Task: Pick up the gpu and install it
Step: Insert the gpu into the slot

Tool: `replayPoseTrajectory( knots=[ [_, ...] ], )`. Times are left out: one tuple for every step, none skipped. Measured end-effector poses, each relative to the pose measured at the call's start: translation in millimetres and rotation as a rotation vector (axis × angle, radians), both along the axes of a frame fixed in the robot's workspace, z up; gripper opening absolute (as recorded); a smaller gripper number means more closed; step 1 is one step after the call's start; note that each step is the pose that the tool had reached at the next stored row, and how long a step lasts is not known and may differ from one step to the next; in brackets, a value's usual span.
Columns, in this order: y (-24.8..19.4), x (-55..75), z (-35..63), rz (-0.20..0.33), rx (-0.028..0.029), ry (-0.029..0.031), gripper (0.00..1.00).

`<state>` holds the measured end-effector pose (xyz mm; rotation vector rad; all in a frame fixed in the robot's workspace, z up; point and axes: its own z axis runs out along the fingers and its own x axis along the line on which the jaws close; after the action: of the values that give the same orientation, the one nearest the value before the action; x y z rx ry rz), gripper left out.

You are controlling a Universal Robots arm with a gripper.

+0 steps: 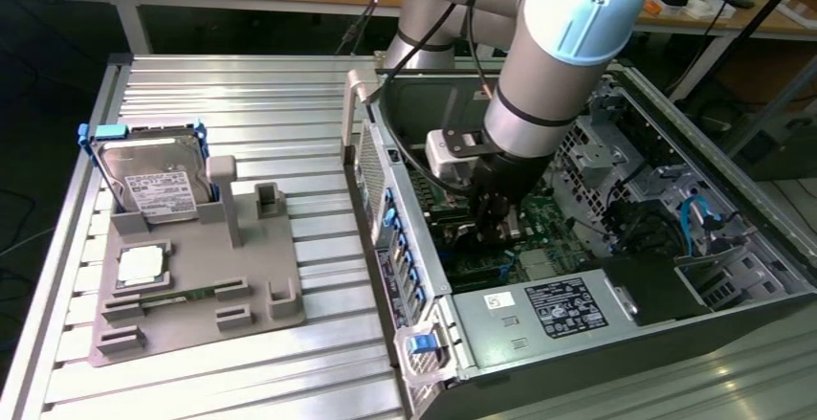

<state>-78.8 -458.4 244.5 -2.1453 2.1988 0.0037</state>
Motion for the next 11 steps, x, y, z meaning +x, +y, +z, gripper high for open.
replayPoseTrajectory(
  knots=[
    [-0.1, -0.1, -0.5, 0.000, 0.0010, -0.0003, 0.27],
    [-0.1, -0.2, -0.7, 0.000, 0.0014, -0.0005, 0.27],
    [-0.1, -0.2, -0.8, 0.000, 0.0015, -0.0006, 0.27],
    [-0.1, -0.2, -0.9, 0.000, 0.0016, -0.0006, 0.27],
    [-0.1, -0.2, -0.9, 0.000, 0.0017, -0.0007, 0.27],
    [-0.1, -0.2, -0.8, 0.000, 0.0015, -0.0005, 0.27],
    [-0.2, -0.3, -0.3, 0.000, 0.0006, 0.0000, 0.27],
    [-0.1, -0.2, 1.4, 0.000, 0.0021, -0.0007, 0.27],
    [0.1, -0.2, 2.8, 0.000, 0.0042, -0.0010, 0.27],
    [0.3, -0.2, 4.0, 0.000, 0.0066, -0.0011, 0.27],
    [0.3, -0.3, 5.6, 0.000, 0.0073, -0.0009, 0.27]
  ],
)
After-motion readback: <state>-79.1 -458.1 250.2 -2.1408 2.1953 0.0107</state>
